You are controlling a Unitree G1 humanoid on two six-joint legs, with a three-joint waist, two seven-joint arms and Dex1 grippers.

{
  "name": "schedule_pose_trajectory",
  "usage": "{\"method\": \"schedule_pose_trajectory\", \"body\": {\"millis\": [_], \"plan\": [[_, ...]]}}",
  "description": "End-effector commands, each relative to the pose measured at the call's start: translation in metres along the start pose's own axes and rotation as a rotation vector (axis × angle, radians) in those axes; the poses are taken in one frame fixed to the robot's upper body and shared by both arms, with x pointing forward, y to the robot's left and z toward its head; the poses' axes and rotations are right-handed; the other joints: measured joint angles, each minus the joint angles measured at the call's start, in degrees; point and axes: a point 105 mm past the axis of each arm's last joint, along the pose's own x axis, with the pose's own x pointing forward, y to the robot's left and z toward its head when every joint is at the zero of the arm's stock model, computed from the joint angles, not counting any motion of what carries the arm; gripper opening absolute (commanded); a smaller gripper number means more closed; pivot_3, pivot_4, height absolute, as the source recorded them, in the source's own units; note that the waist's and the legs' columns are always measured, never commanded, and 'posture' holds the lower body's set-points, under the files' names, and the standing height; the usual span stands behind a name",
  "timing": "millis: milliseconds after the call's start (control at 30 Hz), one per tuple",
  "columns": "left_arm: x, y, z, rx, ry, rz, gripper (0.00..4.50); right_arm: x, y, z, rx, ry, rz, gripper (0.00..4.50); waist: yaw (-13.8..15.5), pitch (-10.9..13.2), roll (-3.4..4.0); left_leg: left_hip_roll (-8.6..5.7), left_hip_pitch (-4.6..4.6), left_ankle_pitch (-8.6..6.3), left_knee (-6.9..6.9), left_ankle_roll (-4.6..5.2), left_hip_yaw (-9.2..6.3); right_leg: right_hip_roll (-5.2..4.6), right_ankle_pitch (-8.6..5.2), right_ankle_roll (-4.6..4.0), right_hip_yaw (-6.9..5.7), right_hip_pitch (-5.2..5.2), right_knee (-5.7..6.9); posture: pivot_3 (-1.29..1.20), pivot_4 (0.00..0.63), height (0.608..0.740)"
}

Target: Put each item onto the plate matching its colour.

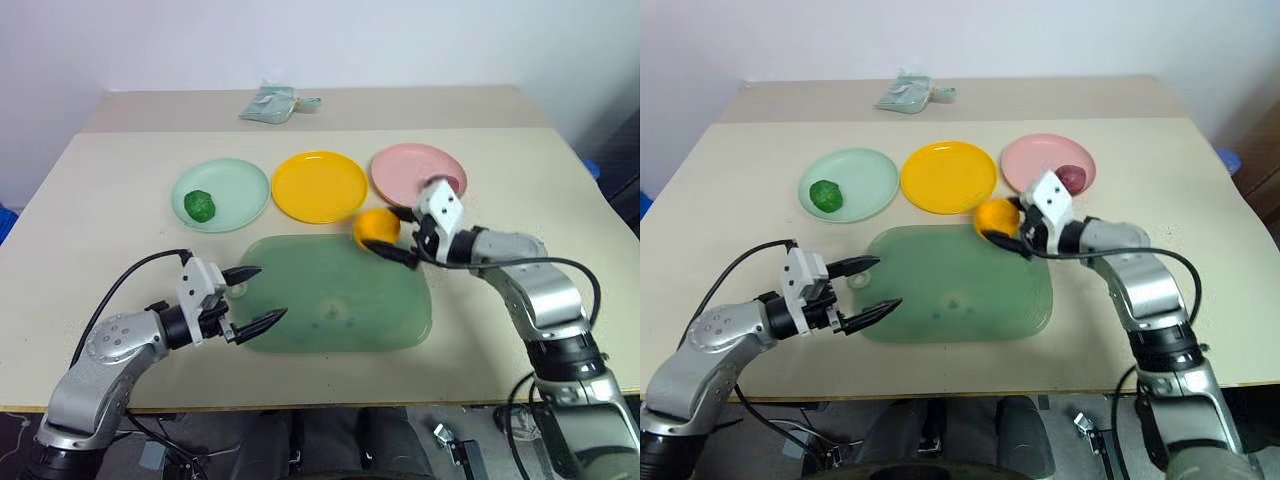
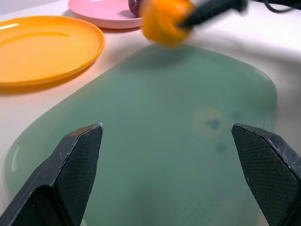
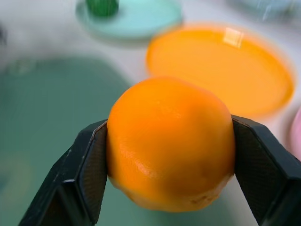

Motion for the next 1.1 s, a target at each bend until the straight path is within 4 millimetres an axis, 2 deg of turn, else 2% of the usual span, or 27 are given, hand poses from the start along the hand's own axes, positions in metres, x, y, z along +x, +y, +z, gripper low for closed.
{"method": "schedule_pose_trajectory", "body": {"millis": [33, 133, 200, 267, 300, 433, 500, 567, 667, 800, 900, 967, 1100], "plan": [[-0.007, 0.017, 0.018, 0.015, -0.105, 0.142, 4.50, 0.044, -0.016, 0.010, 0.012, -0.010, -0.159, 3.10, -0.3, 0.0, 0.00, 0.01, 0.01, 0.02, 0.00, -0.04, -0.01, 0.00, 0.00, 0.00, -0.06, -0.01, 0.04, 0.00, 0.150, 0.740], [-0.014, 0.040, 0.020, 0.013, -0.133, 0.327, 4.50, 0.076, -0.019, 0.004, 0.021, 0.020, -0.201, 3.10, 0.0, 0.0, -0.01, 0.00, -0.02, 0.07, -0.02, -0.12, -0.14, 0.00, 0.00, -0.01, -0.32, -0.03, 0.09, 0.00, 0.150, 0.740], [-0.017, 0.048, 0.019, 0.020, -0.129, 0.403, 4.50, 0.092, -0.016, 0.002, 0.024, 0.019, -0.198, 3.10, 0.2, 0.0, -0.01, -0.02, -0.05, 0.08, -0.02, -0.11, -0.15, 0.00, 0.00, -0.01, -0.40, -0.01, 0.09, 0.00, 0.150, 0.740], [-0.020, 0.049, 0.018, 0.028, -0.122, 0.448, 4.50, 0.103, -0.015, 0.002, 0.035, 0.014, -0.196, 4.13, 0.2, 0.0, -0.01, -0.08, -0.07, 0.08, -0.01, -0.10, -0.12, 0.00, 0.00, 0.00, -0.47, -0.01, 0.08, 0.00, 0.150, 0.740], [-0.021, 0.048, 0.018, 0.030, -0.121, 0.458, 4.50, 0.106, -0.015, 0.001, 0.036, 0.013, -0.194, 4.47, 0.1, 0.0, 0.00, -0.11, -0.07, 0.08, 0.00, -0.09, -0.10, 0.01, 0.00, 0.00, -0.48, 0.00, 0.08, 0.00, 0.150, 0.740], [-0.025, 0.045, 0.019, 0.030, -0.126, 0.483, 4.50, 0.108, -0.019, 0.004, 0.030, -0.012, -0.195, 4.47, 0.0, 0.0, 0.00, -0.11, -0.07, 0.08, 0.00, -0.08, -0.06, 0.08, 0.00, 0.01, -0.49, -0.01, 0.10, 0.00, 0.150, 0.740], [-0.024, 0.043, 0.019, 0.028, -0.128, 0.495, 4.50, 0.097, -0.025, 0.009, -0.002, -0.055, -0.175, 4.47, 0.0, 0.0, 0.00, -0.06, -0.06, 0.09, 0.02, -0.11, -0.06, 0.10, 0.00, 0.01, -0.50, -0.01, 0.11, 0.00, 0.150, 0.740], [-0.027, 0.043, 0.019, 0.026, -0.131, 0.511, 4.50, 0.074, -0.027, 0.013, -0.059, -0.114, -0.116, 4.47, 0.4, 0.0, 0.00, -0.05, -0.06, 0.10, 0.02, -0.12, -0.07, 0.09, 0.00, 0.01, -0.50, 0.00, 0.11, 0.00, 0.150, 0.740], [-0.028, 0.045, 0.018, 0.026, -0.129, 0.524, 4.50, 0.031, -0.034, 0.006, -0.095, -0.128, -0.061, 4.47, 0.8, 0.0, 0.00, -0.08, -0.06, 0.08, 0.06, -0.08, -0.14, 0.07, 0.00, 0.01, -0.53, 0.10, 0.07, 0.00, 0.150, 0.740], [-0.039, 0.052, 0.011, 0.029, -0.104, 0.564, 4.50, -0.040, -0.051, -0.026, -0.073, -0.022, -0.086, 4.47, 0.6, 0.0, 0.00, -0.07, -0.02, 0.03, 0.11, 0.01, -0.12, -0.02, 0.01, 0.01, -0.52, 0.20, 0.00, 0.00, 0.150, 0.740], [-0.054, 0.061, 0.003, 0.027, -0.085, 0.616, 4.50, -0.083, -0.062, -0.046, -0.021, 0.062, -0.158, 4.47, 0.3, 0.0, 0.00, 0.02, 0.00, 0.03, 0.09, -0.01, -0.07, -0.02, 0.00, 0.01, -0.46, 0.19, -0.01, 0.00, 0.150, 0.740], [-0.066, 0.067, -0.003, 0.015, -0.075, 0.654, 4.50, -0.109, -0.067, -0.058, 0.004, 0.122, -0.199, 4.47, 0.1, 0.0, 0.01, 0.12, 0.04, 0.05, 0.06, -0.04, -0.01, 0.02, 0.00, 0.01, -0.45, 0.18, -0.02, 0.00, 0.150, 0.740], [-0.080, 0.072, -0.011, 0.010, -0.043, 0.689, 4.50, -0.137, -0.073, -0.073, 0.034, 0.196, -0.246, 4.47, 0.4, 0.0, 0.01, 0.18, 0.06, 0.05, 0.05, -0.05, 0.00, 0.00, 0.00, 0.00, -0.45, 0.17, -0.01, 0.00, 0.150, 0.740]]}}
